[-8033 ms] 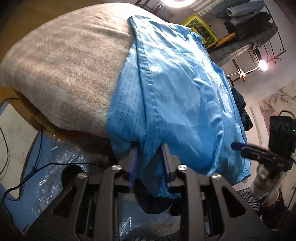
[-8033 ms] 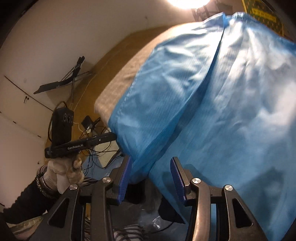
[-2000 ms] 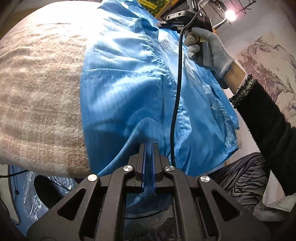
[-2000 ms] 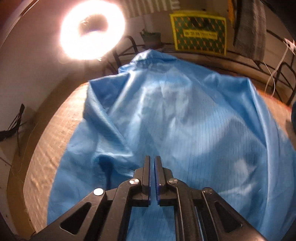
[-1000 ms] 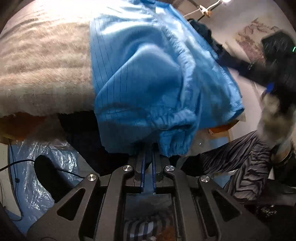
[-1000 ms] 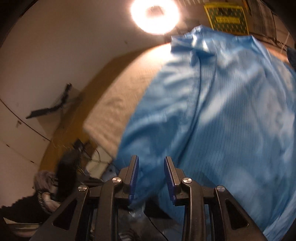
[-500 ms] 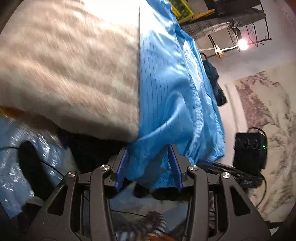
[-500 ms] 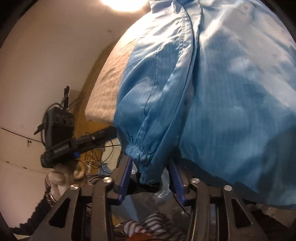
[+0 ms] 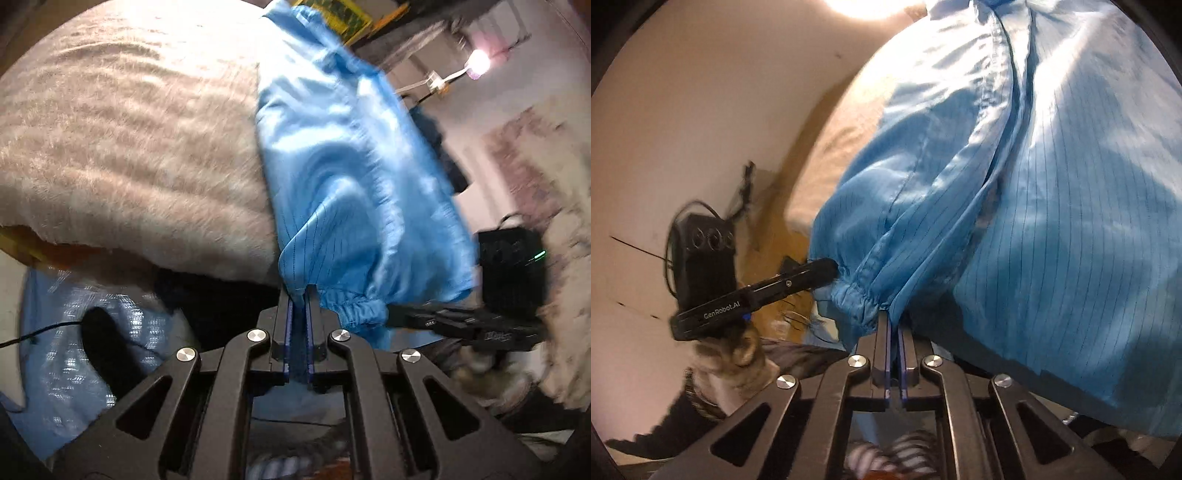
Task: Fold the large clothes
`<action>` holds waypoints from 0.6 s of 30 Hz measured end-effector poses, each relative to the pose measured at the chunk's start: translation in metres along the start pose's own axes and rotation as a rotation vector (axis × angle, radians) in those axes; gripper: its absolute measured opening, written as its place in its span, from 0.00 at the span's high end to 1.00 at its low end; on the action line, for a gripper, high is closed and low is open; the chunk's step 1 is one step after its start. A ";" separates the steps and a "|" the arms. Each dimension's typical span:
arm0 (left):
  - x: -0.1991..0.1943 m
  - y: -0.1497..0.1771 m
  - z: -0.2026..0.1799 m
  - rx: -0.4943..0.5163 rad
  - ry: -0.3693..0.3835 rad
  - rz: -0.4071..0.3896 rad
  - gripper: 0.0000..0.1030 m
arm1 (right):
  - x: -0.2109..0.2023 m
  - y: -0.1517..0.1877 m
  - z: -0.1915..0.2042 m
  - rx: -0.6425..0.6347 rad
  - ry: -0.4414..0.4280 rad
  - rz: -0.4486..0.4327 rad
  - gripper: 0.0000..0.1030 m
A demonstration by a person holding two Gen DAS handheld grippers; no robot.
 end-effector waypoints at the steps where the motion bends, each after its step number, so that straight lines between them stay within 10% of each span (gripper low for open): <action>1: 0.003 0.001 0.000 0.006 -0.019 0.000 0.97 | 0.004 0.000 -0.003 0.001 0.011 0.009 1.00; 6: -0.007 0.002 -0.003 0.047 -0.077 -0.039 0.92 | 0.009 0.002 0.002 -0.052 0.074 0.029 0.94; 10: -0.040 -0.003 -0.013 0.110 -0.132 -0.163 0.90 | -0.029 0.001 0.019 -0.147 0.118 -0.036 0.66; 18: -0.073 -0.016 -0.070 0.153 -0.025 -0.270 0.90 | -0.123 0.004 0.035 -0.195 0.202 -0.236 0.62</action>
Point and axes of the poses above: each gripper's, at about its wrist camera, not at the fingertips, and x roughly the way its jaws point, z to its left, y to its underside, the point moved 8 cm from there along x, roughly the way its jaws point, and after that the axes turned 13 degrees about -y, right-handed, at the moved point
